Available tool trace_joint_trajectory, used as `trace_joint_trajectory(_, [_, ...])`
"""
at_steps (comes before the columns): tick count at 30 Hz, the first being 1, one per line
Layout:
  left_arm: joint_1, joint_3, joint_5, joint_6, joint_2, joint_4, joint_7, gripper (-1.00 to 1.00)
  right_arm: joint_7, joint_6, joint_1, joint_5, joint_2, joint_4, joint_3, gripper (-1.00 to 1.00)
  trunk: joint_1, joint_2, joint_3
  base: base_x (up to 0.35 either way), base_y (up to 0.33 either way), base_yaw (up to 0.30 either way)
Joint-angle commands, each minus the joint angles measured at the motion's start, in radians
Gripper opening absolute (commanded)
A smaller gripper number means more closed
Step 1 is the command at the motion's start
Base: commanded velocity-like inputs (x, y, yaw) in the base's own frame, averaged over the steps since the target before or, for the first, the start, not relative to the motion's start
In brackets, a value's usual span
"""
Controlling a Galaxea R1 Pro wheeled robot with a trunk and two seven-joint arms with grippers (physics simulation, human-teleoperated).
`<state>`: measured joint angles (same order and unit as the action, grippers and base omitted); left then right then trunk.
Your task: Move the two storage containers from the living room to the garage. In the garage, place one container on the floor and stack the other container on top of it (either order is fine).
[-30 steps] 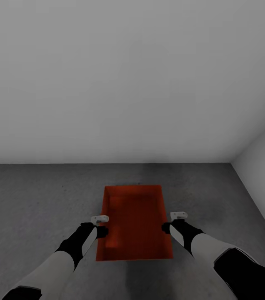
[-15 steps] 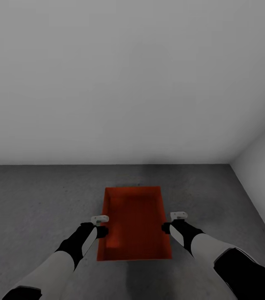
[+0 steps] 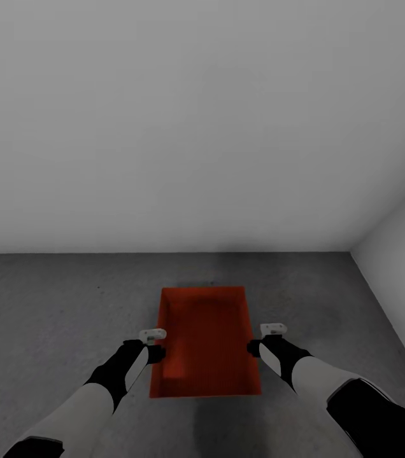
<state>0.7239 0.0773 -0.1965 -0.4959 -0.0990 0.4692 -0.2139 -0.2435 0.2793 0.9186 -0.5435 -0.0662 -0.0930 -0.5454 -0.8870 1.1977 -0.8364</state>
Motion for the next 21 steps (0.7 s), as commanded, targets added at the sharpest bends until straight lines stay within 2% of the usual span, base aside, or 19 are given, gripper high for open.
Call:
trace_joint_trajectory(1, [0.0, 0.007, -0.011, -0.004, 0.001, 0.002, -0.009, 1.0, -0.005, 0.006, 0.0, -0.008, 0.0, -0.002, -0.008, 1.0, 0.004, -0.007, 0.003, 0.0, 0.0, 0.0])
trace_joint_trajectory(21, [0.0, 0.007, -0.011, -0.004, 0.001, 0.002, -0.009, 1.0, -0.005, 0.006, 0.0, -0.008, 0.0, -0.002, -0.008, 1.0, 0.081, -0.147, 0.065, 0.0, 0.0, 0.0])
